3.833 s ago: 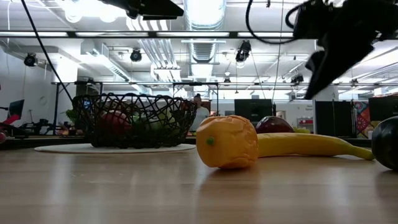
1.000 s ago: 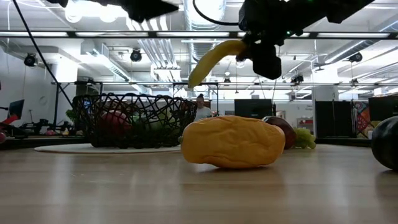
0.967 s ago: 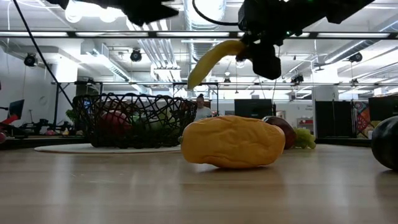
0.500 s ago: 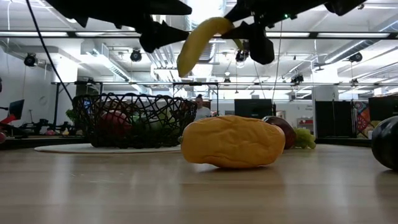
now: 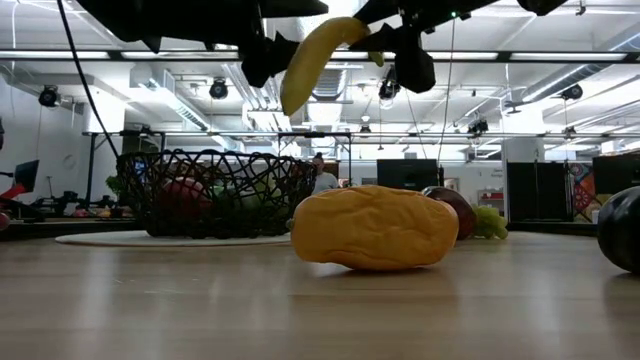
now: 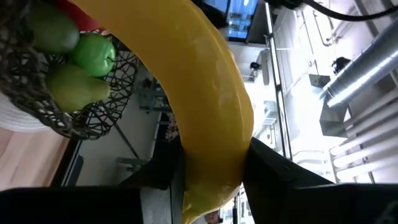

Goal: Build produce basket
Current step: Put the banana into the woven basket

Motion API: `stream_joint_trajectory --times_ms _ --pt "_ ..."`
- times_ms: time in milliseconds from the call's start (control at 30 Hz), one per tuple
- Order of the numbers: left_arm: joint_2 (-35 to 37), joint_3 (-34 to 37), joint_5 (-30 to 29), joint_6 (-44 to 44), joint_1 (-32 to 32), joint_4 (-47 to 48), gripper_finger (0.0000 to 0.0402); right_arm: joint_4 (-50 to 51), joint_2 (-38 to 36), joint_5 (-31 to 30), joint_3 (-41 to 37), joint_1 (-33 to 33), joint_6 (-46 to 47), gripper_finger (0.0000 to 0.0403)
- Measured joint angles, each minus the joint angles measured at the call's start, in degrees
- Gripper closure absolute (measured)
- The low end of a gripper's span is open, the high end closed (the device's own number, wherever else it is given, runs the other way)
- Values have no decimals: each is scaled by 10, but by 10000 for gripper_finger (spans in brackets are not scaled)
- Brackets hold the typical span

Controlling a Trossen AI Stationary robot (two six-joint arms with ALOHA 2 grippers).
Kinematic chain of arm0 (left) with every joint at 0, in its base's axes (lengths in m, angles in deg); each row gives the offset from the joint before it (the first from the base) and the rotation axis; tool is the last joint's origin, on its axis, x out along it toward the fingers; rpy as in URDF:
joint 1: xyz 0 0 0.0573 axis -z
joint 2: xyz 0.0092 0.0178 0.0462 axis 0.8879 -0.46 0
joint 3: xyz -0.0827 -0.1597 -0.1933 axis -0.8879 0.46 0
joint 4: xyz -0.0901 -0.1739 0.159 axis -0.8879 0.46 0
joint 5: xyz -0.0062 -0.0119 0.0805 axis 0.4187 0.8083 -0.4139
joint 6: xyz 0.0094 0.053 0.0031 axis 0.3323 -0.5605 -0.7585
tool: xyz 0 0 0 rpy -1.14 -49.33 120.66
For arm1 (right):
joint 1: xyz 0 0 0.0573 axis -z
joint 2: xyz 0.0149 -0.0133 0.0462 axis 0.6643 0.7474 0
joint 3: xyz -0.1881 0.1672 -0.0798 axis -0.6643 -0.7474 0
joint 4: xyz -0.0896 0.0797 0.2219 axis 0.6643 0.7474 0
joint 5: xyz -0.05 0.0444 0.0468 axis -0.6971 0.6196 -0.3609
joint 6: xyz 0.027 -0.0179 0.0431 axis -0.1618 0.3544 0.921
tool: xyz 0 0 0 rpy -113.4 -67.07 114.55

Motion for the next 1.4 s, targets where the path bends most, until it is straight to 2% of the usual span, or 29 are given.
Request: stream_joint_trajectory --times_ms 400,767,1033,1233,1400 --pt "0 5 -3 13 -7 3 197 -12 13 1 0 0 2 291" --pt "1 6 -5 11 -7 -1 226 -15 13 -4 18 0 -2 291" --pt "0 6 -5 0 -7 2 298 -15 13 -4 16 0 -2 284" --pt "-1 6 -5 -3 -6 5 299 3 12 0 16 0 5 270" --pt "-1 6 -4 -13 -6 7 298 7 11 4 16 0 52 234"
